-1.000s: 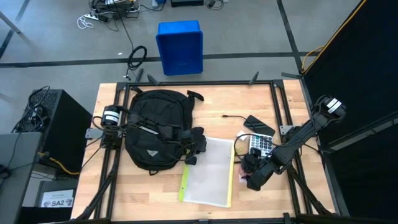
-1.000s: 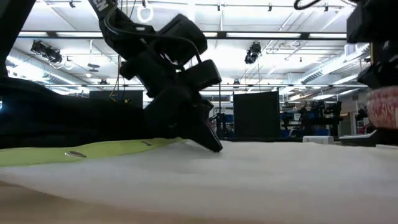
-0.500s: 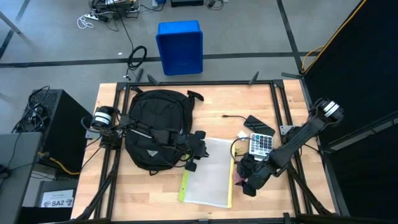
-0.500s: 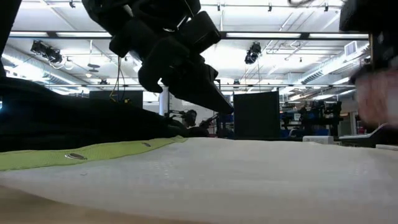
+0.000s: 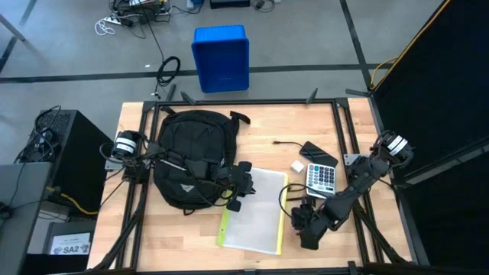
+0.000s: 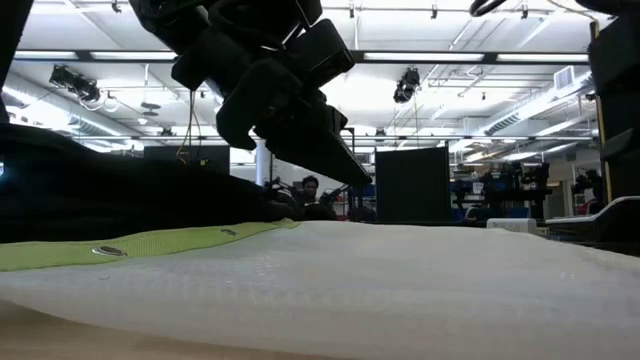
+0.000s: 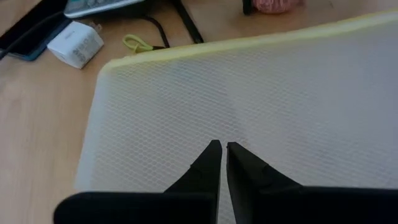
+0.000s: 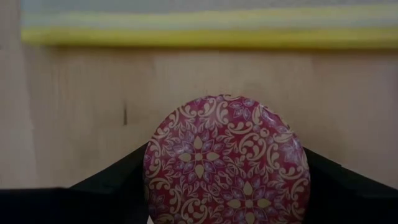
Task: Unpack backpack
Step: Put the red scented candle jar into the white zip bag
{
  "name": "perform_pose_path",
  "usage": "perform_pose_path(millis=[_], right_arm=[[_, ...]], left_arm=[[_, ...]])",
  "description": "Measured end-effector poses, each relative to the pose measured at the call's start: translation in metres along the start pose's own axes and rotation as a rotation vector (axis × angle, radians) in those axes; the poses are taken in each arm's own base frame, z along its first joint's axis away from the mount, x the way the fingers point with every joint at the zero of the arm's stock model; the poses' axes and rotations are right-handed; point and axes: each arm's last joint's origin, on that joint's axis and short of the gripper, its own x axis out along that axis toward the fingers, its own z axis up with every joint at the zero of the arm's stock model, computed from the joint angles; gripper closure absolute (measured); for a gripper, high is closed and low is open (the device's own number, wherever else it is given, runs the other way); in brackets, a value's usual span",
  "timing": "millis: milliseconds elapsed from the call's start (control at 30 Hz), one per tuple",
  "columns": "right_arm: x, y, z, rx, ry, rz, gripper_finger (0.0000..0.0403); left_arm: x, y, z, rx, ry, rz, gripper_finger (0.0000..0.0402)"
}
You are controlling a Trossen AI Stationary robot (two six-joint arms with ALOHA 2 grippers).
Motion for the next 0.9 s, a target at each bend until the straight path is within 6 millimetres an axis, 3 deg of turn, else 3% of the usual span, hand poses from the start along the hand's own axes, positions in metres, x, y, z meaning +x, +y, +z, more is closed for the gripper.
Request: perform_pose_path(millis=[267, 500, 667, 767, 900], right_arm=[[0.01, -0.009, 0.018, -0.022, -0.017, 0.028, 0.0137], [0.011, -0.016, 0.023, -0.034, -0.004, 0.02, 0.0137], [0.012, -0.018, 0.023, -0.036, -0.018, -0.013, 0.0137], [0.012, -0.019, 0.026, -0.033, -0.032, -0.006, 0.0137], [0.013, -0.019, 0.028, -0.045, -0.039, -0.003, 0.0137]], left_arm=[[0.002, -0.005, 0.005, -0.046, -0.049, -0.011, 0.0402], [0.004, -0.029, 0.012, 0.0, -0.13, -0.146, 0.0398], [0.003, -0.048, 0.013, 0.053, -0.132, -0.216, 0.0367], [0.002, -0.055, 0.009, 0.034, -0.061, -0.166, 0.0341], [-0.012, -0.064, 0.002, -0.043, 0.172, -0.092, 0.032]])
